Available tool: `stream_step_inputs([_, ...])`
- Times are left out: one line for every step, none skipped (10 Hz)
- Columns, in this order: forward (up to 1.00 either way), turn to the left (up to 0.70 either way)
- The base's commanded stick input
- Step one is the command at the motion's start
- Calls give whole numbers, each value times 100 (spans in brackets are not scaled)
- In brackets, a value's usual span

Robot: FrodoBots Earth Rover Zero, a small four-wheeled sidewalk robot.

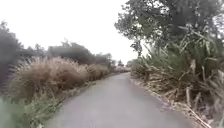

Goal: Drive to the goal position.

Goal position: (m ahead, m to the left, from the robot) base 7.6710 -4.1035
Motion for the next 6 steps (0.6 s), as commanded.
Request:
stream_step_inputs([0, 0])
stream_step_inputs([0, 0])
stream_step_inputs([0, 0])
stream_step_inputs([70, -11])
stream_step_inputs([70, -21])
stream_step_inputs([70, -31])
